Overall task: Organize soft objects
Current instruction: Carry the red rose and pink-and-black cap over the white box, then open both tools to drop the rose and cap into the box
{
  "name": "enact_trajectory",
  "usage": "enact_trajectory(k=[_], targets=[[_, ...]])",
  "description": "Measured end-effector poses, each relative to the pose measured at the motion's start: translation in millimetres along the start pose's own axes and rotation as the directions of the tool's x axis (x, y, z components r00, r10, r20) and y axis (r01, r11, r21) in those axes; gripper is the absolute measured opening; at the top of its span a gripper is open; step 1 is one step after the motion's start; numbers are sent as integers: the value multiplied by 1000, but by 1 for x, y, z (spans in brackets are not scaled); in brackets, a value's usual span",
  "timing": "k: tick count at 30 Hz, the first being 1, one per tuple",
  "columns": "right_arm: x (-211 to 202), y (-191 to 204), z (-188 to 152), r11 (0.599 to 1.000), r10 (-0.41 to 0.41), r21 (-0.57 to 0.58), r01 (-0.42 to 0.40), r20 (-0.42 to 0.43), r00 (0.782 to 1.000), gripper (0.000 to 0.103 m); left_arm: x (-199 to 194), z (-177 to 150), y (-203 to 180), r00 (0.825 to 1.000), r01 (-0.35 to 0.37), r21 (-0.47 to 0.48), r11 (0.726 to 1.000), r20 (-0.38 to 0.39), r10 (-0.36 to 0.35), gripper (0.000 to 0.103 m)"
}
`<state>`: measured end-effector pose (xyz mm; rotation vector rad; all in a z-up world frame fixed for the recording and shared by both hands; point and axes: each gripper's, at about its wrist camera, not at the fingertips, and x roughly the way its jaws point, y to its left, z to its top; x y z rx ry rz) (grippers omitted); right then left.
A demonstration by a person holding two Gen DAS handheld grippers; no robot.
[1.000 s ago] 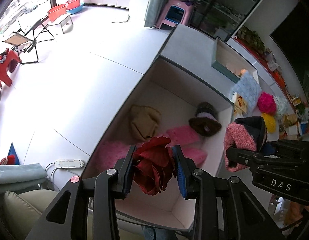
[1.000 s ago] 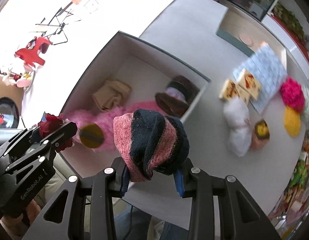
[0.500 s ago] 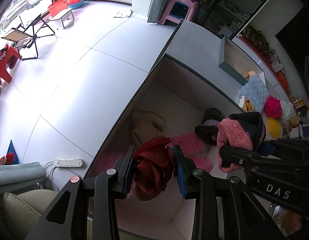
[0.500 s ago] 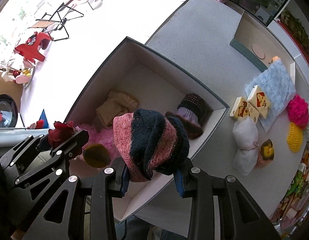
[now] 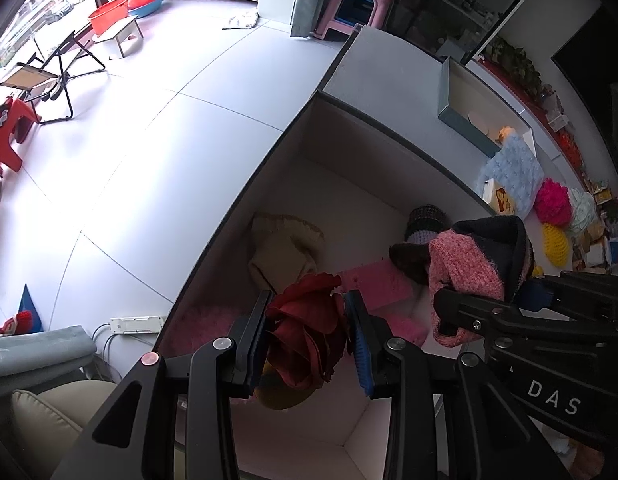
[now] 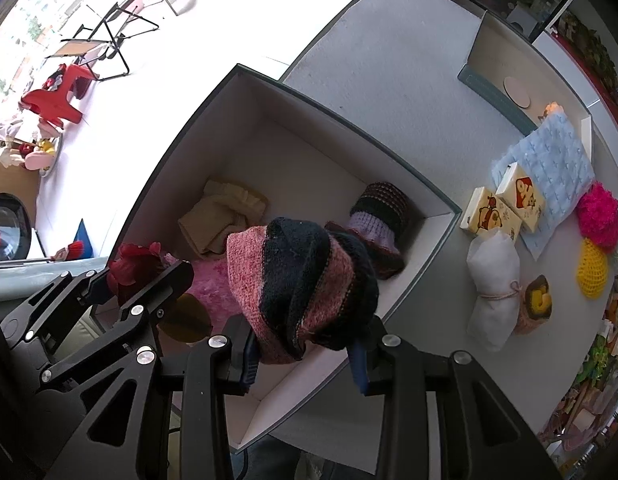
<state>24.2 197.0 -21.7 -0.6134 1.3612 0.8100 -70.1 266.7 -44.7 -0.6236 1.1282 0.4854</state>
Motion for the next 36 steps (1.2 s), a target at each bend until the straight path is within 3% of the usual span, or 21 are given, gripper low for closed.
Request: enact_trajectory(k=[28,30,33,35,36], targets=[[13,-5,12,999,17,52,-16,-11,1000,39,12,-4,2,998,-42,7,999,-36,43,38],[14,-5,12,998,33,49,-32,-11,999,40,10,-5,3,999,-45,-1,999,-24,45,54],[14,-9,12,997,44,65,-44,-6,999,56,1,-8,5,999,-39,-22,999,15,40,90],[11,-12,10,995,52,80,-53,11,999,78,-4,-9,6,999,-29,-28,999,35,30,96],[11,-13,10,995,55,83,-56,13,998,81,-6,-9,7,999,-14,-30,999,35,15,96]])
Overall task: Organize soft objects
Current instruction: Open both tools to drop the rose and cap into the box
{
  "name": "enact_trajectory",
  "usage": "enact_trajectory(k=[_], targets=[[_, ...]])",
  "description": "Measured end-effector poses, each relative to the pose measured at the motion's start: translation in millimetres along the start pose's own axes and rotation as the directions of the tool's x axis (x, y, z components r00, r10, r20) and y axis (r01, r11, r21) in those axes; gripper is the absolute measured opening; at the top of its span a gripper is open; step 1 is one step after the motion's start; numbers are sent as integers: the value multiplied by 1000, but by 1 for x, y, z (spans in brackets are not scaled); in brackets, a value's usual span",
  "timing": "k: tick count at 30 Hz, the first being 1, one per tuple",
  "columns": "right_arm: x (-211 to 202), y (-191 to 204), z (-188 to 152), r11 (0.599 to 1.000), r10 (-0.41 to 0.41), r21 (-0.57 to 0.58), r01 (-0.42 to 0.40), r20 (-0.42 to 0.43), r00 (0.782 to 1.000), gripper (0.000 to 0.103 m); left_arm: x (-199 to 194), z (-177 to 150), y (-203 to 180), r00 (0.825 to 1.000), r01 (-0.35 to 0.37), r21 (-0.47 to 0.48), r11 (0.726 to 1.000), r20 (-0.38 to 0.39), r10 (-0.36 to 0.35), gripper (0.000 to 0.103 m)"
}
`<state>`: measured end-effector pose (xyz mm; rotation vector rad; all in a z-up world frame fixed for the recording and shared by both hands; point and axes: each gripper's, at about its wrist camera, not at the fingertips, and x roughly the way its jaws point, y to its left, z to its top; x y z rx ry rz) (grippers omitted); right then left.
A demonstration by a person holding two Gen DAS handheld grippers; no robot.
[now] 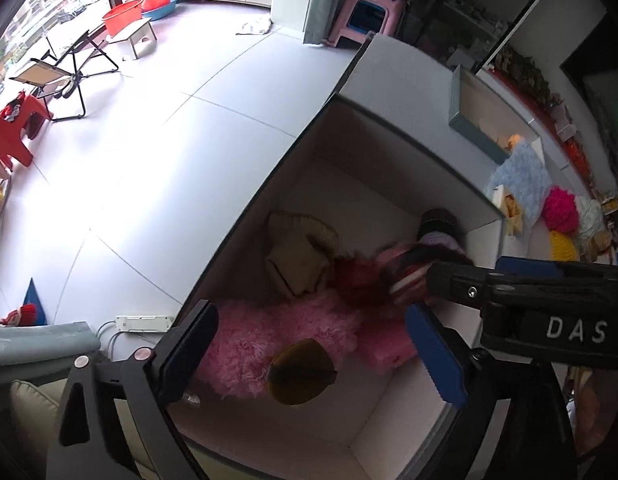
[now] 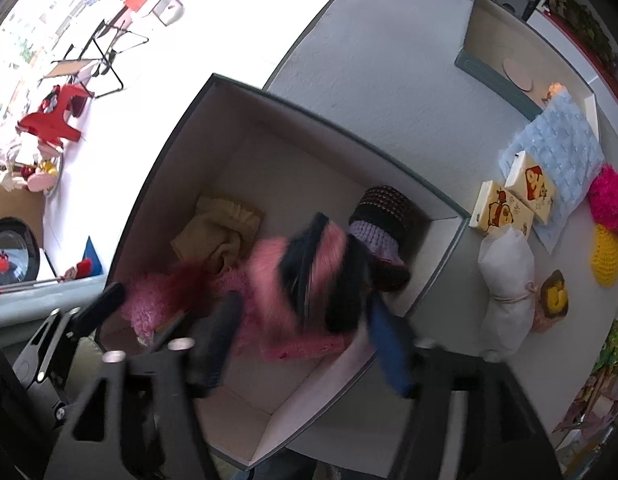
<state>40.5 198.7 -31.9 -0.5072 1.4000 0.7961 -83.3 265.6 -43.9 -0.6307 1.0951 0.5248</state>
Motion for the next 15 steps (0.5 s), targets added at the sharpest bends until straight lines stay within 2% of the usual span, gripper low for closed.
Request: enact_trajectory(k=[2,3,4,7,15], targets=[[-2,-2,-1,1000,10,7,-10,5,1000,83,1,-1,2,1000,3,-5,1000,-24,-3,96],[-3,-4,-2,1000,17,11,-17,14,1000,84,3,-1,2,999,-7,-6,1000,-38,6,102],[-5,-5,-3,1000,22,14,-22,22,1000,85,5,-2,3,999,-16,-5,1000,-49,16,103],[-9,-11,-8,999,40,32,-41,50,998,103,6,-7,3,997,-34,-5,999,-66,34,103],[-9,-34,-28,993,66,98,-69,34,997,103,10,-20,-11,989,-83,38,996,-117,87,103]])
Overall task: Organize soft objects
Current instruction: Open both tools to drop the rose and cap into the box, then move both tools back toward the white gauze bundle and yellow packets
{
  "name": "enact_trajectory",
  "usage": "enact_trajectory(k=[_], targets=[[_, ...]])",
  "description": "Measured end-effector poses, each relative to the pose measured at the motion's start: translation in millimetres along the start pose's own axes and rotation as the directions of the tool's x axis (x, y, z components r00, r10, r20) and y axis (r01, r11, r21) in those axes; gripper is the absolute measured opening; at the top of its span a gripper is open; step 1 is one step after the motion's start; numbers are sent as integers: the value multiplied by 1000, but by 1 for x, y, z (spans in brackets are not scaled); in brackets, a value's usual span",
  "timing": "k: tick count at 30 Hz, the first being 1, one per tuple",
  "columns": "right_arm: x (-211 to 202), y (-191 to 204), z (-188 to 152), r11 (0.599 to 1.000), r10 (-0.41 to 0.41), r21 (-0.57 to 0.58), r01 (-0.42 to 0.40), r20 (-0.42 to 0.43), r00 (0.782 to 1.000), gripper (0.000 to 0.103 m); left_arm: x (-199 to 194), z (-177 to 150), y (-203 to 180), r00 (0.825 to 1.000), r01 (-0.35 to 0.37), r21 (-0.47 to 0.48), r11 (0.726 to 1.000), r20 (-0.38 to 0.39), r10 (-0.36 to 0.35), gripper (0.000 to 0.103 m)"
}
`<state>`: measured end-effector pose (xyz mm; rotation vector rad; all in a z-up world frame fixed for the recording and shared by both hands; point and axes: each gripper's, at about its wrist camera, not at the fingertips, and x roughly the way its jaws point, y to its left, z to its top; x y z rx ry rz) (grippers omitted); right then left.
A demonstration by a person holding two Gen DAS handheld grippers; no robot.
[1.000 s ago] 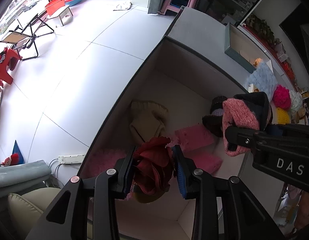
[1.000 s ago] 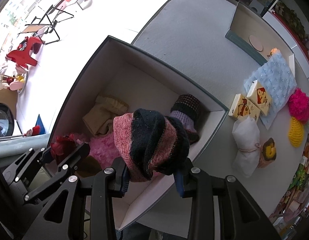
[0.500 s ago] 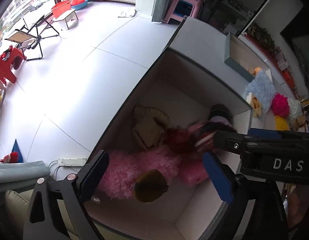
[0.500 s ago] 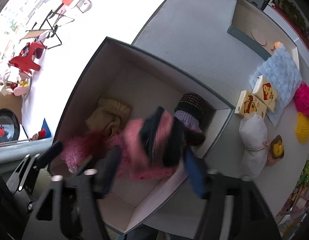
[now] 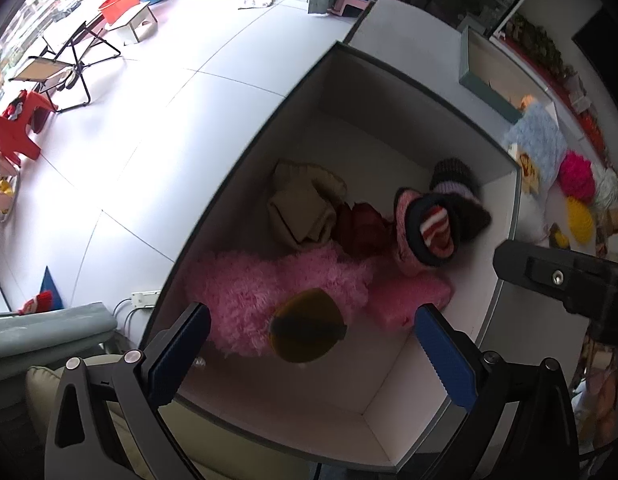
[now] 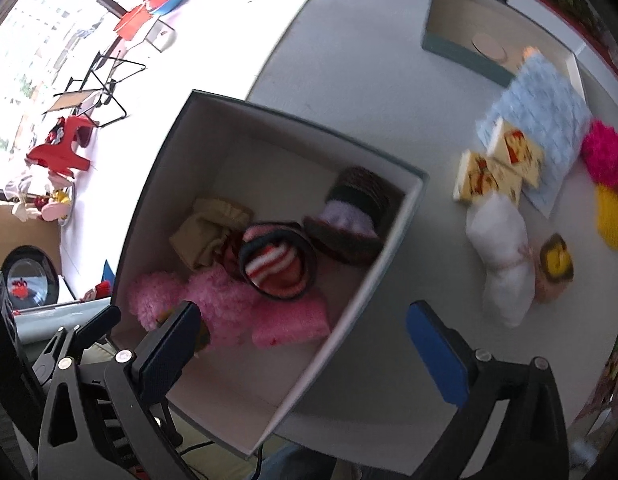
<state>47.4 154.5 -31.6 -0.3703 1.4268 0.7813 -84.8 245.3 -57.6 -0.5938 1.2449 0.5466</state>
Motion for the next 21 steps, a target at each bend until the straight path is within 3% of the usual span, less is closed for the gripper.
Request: enact_trajectory(k=[13,21], targets=[[-9,-25,-24,999,19,33,-19,6,1000,103,-10,-4,-34,999,-33,71,997,-4,34,103],[-11,-66,-42,991,42,129,-42,1,999,103,-13,-8,-73,999,-36,149,988,-17,39,103]])
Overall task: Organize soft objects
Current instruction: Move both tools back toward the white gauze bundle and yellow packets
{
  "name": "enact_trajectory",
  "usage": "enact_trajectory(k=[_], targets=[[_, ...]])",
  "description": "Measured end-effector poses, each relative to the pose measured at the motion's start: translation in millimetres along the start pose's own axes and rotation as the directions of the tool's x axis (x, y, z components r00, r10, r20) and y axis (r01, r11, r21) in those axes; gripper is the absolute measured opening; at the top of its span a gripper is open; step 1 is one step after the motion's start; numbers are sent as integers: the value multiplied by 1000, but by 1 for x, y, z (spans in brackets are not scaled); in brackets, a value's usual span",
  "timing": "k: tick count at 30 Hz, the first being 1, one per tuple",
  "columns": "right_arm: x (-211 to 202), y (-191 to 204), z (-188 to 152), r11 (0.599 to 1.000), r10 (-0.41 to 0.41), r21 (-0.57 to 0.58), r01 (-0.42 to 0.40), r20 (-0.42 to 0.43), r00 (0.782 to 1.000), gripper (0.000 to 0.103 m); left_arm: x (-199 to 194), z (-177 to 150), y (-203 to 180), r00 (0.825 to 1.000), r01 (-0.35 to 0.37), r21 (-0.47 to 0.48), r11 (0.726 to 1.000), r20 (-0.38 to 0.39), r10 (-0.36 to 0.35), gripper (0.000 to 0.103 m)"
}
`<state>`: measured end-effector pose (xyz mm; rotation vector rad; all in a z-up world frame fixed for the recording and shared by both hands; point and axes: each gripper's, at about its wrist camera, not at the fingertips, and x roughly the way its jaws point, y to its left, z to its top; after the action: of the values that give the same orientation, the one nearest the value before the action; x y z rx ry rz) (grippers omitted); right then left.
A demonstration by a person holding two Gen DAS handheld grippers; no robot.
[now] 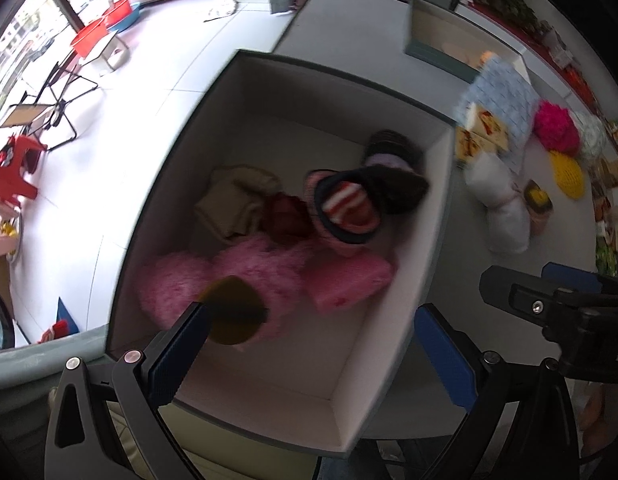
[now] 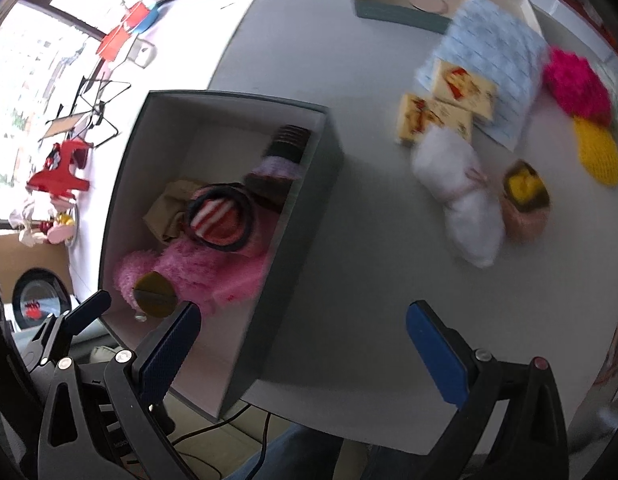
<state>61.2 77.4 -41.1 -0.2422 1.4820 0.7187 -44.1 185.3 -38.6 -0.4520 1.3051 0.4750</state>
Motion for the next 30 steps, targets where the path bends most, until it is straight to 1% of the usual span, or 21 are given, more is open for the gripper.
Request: enact_trajectory(k=[8,14,17,19,23,24,26,28,30], targets=[[-1,-78,-20,989,0,149,1,-11,1000,103,2,0,-62,999,31,101,994,-30,-28,103],[-6,-149,-31,952,-14,305,14,-2,1000,103,8,3,-124,996,82,175,981,-56,-73,103],[-7,-179,-32,929,-25,369,22,4,1000,103,18,7,-148,996,81,178,981,-63,-71,103],[-6,-196,-29,919,-28,393,25,2,1000,103,28,14,-157,995,77,155,985,-71,-66,103],[-7,-220,-21,907,-32,420,23,16,999,103,52,36,-171,991,93,58,994,-97,-87,103],[-9,-229,-20,893,-25,450,6,36,999,103,59,42,-174,992,86,30,996,-97,-83,103],[-11,-244,-18,872,-1,489,-27,57,998,103,70,51,-177,989,95,-21,995,-109,-97,103],[-12,-253,-12,867,11,495,-49,79,997,103,80,60,-177,988,93,-81,992,-115,-102,103],[-12,-257,-4,872,8,486,-52,92,996,103,92,69,-175,989,77,-135,988,-117,-94,103]])
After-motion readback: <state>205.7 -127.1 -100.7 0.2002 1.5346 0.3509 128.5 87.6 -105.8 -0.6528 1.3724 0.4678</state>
